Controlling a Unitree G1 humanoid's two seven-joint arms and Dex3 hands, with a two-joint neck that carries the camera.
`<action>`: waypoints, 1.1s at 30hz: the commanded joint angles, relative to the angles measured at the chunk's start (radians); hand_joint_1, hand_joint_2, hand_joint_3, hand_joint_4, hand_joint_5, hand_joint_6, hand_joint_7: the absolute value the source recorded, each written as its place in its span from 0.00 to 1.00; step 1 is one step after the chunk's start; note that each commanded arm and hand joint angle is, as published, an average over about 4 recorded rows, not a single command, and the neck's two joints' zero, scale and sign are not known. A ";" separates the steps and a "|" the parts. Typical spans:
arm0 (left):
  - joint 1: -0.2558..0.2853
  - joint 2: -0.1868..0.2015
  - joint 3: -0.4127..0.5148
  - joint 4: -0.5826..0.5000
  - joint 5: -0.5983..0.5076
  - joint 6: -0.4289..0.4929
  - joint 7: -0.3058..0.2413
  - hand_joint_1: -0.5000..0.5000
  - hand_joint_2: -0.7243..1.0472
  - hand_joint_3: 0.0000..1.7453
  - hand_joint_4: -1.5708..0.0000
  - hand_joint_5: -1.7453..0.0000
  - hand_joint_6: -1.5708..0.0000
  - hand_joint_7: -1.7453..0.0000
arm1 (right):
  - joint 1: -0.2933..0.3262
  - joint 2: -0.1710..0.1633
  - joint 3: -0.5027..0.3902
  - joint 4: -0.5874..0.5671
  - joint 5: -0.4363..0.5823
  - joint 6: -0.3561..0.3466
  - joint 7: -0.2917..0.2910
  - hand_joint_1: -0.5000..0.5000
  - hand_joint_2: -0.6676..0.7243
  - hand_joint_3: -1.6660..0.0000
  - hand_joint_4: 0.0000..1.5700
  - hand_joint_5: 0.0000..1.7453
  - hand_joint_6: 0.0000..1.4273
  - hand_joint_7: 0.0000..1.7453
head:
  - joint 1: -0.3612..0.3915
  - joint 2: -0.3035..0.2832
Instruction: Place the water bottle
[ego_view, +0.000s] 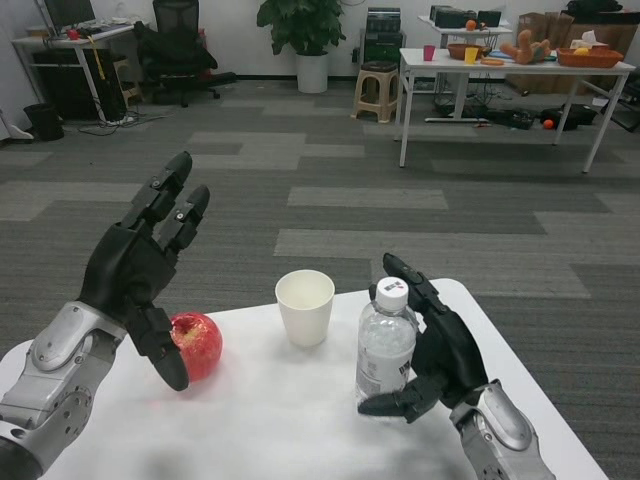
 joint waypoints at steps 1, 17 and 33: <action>-0.001 0.007 -0.002 -0.008 -0.007 -0.001 -0.004 0.00 0.05 0.05 1.00 1.00 1.00 1.00 | -0.003 -0.002 0.004 0.016 0.023 -0.037 0.007 0.11 0.76 0.95 0.00 0.00 0.00 0.00 | 0.002 0.004; 0.008 0.008 0.020 -0.010 -0.018 -0.001 -0.006 0.00 0.05 0.05 1.00 1.00 1.00 1.00 | -0.005 0.009 -0.088 -0.001 0.159 -0.219 -0.022 0.04 0.91 1.00 0.00 0.00 0.00 0.00 | 0.012 -0.004; 0.074 0.027 0.073 -0.042 -0.029 0.022 -0.032 0.00 0.05 0.05 1.00 1.00 1.00 1.00 | 0.078 0.051 -0.177 -0.274 0.174 -0.250 -0.028 0.04 0.91 1.00 0.00 0.00 0.00 0.00 | -0.006 0.006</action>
